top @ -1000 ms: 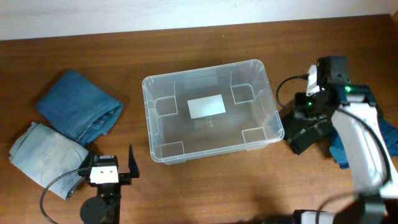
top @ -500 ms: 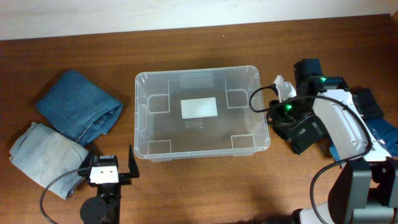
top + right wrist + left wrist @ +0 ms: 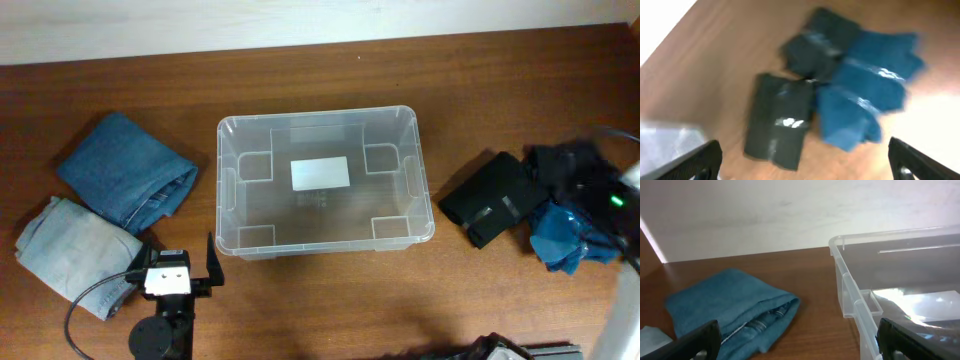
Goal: Pack container
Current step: 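Reach the right gripper to the dark-blue folded garment on the right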
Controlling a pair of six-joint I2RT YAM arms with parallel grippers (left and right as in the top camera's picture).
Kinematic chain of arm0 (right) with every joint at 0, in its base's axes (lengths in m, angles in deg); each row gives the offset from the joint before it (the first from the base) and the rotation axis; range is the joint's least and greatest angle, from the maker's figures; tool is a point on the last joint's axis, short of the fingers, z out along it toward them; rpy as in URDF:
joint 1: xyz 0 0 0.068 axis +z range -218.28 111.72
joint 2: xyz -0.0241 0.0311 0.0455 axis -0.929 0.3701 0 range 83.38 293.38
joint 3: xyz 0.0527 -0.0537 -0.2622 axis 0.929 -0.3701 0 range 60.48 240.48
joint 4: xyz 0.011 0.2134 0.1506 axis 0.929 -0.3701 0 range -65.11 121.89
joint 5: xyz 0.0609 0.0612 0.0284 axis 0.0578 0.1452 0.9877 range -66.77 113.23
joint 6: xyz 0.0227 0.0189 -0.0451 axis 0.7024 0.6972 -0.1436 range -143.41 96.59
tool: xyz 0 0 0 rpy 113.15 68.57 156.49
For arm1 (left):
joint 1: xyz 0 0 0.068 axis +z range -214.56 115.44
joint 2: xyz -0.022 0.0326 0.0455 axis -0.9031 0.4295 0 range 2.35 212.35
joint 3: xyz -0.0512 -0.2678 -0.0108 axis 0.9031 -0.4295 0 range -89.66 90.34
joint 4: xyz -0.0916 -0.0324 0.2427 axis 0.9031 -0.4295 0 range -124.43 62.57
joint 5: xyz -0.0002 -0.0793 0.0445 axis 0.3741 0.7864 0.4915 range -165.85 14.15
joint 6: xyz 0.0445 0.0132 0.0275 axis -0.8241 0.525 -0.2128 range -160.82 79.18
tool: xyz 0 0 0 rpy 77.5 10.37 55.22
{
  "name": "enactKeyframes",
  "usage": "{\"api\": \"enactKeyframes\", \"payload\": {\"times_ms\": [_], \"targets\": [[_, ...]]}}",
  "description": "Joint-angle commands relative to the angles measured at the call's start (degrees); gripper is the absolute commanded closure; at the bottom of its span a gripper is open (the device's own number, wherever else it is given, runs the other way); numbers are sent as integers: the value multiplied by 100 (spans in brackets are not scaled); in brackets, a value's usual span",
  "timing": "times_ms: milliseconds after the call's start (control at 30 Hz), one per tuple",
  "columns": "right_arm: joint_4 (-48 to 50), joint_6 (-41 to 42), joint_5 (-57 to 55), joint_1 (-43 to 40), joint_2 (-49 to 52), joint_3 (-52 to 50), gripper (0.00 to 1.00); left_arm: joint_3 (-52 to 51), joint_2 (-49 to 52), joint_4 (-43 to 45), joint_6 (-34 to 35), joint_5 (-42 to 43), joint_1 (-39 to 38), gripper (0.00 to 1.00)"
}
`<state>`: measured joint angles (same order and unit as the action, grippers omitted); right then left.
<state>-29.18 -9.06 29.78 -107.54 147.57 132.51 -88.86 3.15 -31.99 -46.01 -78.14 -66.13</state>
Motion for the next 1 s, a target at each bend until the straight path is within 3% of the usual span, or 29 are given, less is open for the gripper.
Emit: {"api": "enactKeyframes", "payload": {"times_ms": [0, 200, 333, 700, 733, 767, 933, 967], "targets": [[39, 529, 186, -1220, 271, -769, 1, -26, -44, -4, -111, 44, -31, 1], [1082, 350, 1353, -2671, 898, -1941, 2, -26, -44, -4, -111, 44, -31, 1], [2562, 240, 2664, -3228, 1528, -2684, 2, -26, -44, -7, -111, 46, -31, 0], [4325, 247, 3272, -2599, 3128, -2927, 2, -26, -44, -7, -111, 44, -31, 1], [4363, 245, 3272, -2535, 3202, -2927, 7, -26, -44, -7, -111, 44, -31, 1], [4360, 245, 3270, -2492, 3246, -2927, 18, -26, -44, -7, -111, 44, -31, 1], [4227, 247, 3582, -2529, 3174, -2905, 96, -26, -44, -7, -111, 44, -31, 1], [4135, 245, 3641, -2544, 3141, -2876, 96, -26, -44, -7, -111, 44, -31, 1]]}}
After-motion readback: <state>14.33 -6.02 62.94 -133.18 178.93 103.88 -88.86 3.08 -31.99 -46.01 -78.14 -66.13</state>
